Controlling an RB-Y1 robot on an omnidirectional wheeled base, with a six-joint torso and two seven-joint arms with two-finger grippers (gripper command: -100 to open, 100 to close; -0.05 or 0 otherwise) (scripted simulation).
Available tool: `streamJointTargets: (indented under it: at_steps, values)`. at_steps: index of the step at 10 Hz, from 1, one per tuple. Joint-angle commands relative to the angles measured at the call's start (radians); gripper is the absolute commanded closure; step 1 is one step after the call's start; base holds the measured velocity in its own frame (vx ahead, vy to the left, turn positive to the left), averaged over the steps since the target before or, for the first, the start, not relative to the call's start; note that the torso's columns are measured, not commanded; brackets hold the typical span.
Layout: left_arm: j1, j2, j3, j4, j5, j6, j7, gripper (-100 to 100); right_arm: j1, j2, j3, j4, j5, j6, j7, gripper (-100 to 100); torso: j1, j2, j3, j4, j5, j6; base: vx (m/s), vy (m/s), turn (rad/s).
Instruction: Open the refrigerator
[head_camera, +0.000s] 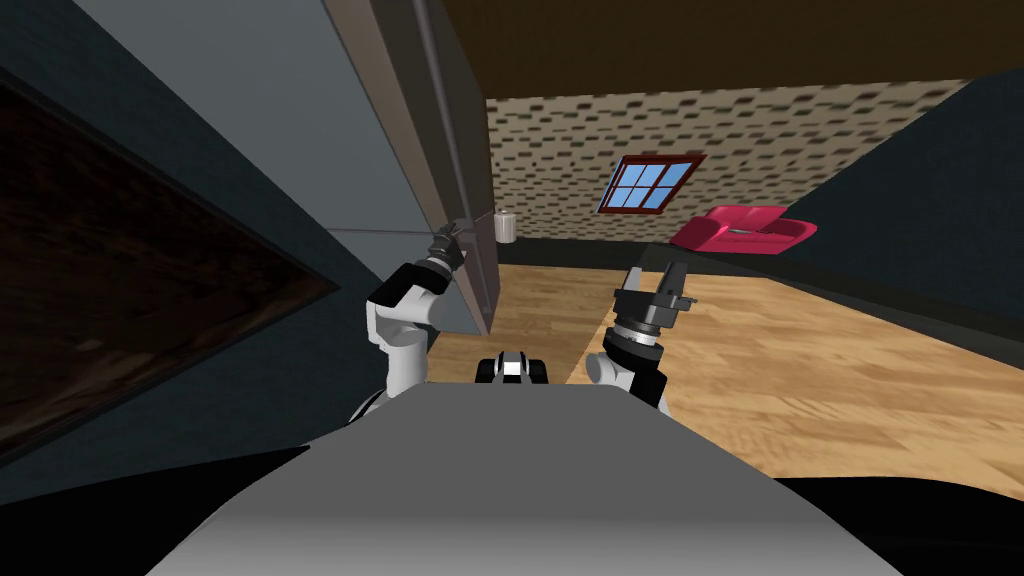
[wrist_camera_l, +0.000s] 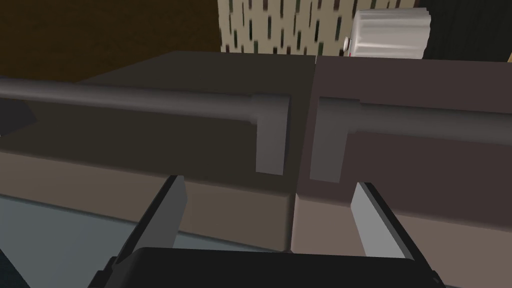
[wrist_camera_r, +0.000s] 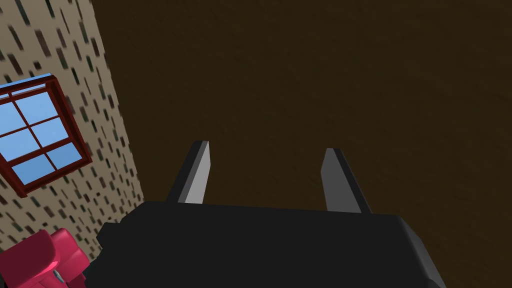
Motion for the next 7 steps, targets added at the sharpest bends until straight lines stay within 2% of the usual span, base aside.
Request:
streamJointTargets:
  at_steps: [1, 2, 3, 4, 7]
  values:
    - [-0.033, -0.006, 0.009, -0.001, -0.003, 0.067, -0.003, -100, 0.000, 0.000, 0.000, 0.000, 0.000, 0.000, 0.000, 0, 0.000, 0.002, 0.001, 0.001, 0.000, 0.000, 0.044, -0.009, 0.023]
    - [-0.033, -0.006, 0.009, -0.001, -0.003, 0.086, -0.003, -100, 0.000, 0.000, 0.000, 0.000, 0.000, 0.000, 0.000, 0, -0.001, 0.001, 0.001, 0.000, 0.000, 0.000, 0.053, -0.010, 0.014]
    - [-0.058, -0.011, 0.019, -0.004, -0.005, 0.119, -0.007, -100, 0.000, 0.000, 0.000, 0.000, 0.000, 0.000, 0.000, 0, -0.001, -0.001, 0.000, 0.000, 0.000, 0.000, 0.070, -0.021, 0.019]
    - [-0.058, -0.011, 0.019, -0.004, -0.005, 0.142, -0.007, -100, 0.000, 0.000, 0.000, 0.000, 0.000, 0.000, 0.000, 0, -0.002, -0.002, -0.001, 0.000, -0.001, 0.000, 0.060, -0.019, 0.015]
    - [-0.103, -0.022, 0.039, -0.008, -0.009, 0.225, -0.016, -100, 0.000, 0.000, 0.000, 0.000, 0.000, 0.000, 0.000, 0, 0.000, -0.001, 0.000, 0.000, 0.000, 0.000, 0.071, -0.009, 0.020]
